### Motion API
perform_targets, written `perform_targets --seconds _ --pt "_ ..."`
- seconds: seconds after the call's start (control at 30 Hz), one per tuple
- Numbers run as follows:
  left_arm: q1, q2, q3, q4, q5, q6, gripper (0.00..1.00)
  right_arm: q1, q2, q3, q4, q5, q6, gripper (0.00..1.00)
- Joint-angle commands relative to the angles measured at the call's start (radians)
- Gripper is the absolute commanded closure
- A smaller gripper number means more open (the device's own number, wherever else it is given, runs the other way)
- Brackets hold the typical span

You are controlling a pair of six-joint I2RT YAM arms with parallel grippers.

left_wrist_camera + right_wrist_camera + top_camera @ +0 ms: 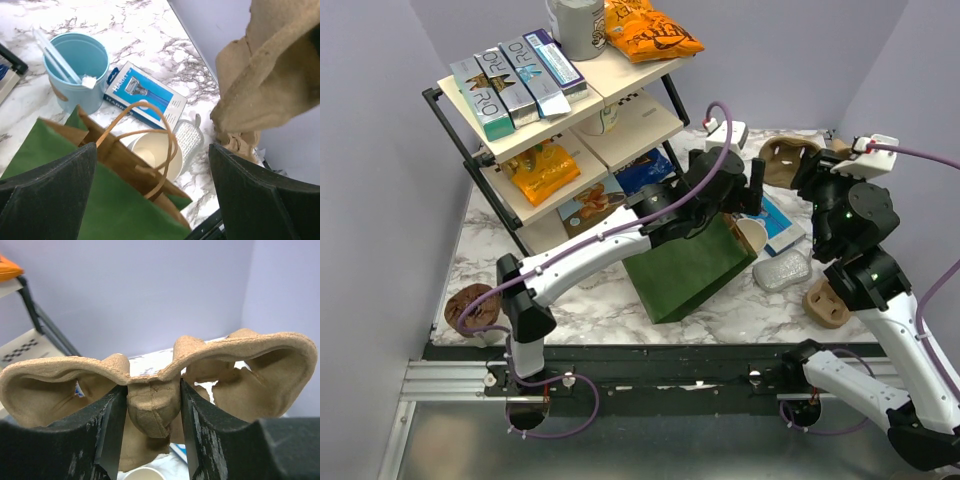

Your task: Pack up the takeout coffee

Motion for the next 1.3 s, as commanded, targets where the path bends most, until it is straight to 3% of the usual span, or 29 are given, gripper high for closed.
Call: perform_targets --seconds 0.0,0.07,0.17,0.3,0.6,0.7,1.07,1.1,1.27 --pt "-0.005 0.097 0.101 -0.078 -0.012 0.036 0.02 -0.022 -0.022 -0.027 0.012 0.125 -0.032 0.46" --pt "-0.004 0.134 0.142 -0.105 -0.058 0.033 0.05 -0.027 -0.027 -0.03 0.015 0.145 -0.03 0.46" --pt "-0.005 0.166 0.187 -0.131 -0.067 0.025 0.22 -0.033 -0.031 -0.033 0.02 0.151 -0.032 0.46" --pt "-0.007 0.156 0.182 -0.127 -0.077 0.005 0.59 -0.036 -0.033 -0.041 0.025 0.156 -0.035 0.46" --pt "-0.02 0.036 0.08 -0.112 -0.118 0.008 0.99 -0.036 -0.036 -0.041 0.031 -0.022 -0.055 0.47" --pt "-0.022 -0.037 -0.001 -0.119 -0.087 0.031 1.0 -0.036 -0.037 -0.035 0.028 -0.176 -0.125 0.49" --pt "-0.02 -0.569 -0.628 0.055 0.115 0.037 1.0 -0.036 -0.068 -0.048 0.034 -0.902 -0.216 0.51" --pt "-0.02 -0.599 -0.658 0.062 0.123 0.039 1.0 -0.036 -0.071 -0.05 0.043 -1.013 -0.208 0.52" --pt "-0.02 -0.746 -0.75 0.114 0.187 0.062 1.0 -0.036 -0.079 -0.053 0.1 -1.206 -0.108 0.52"
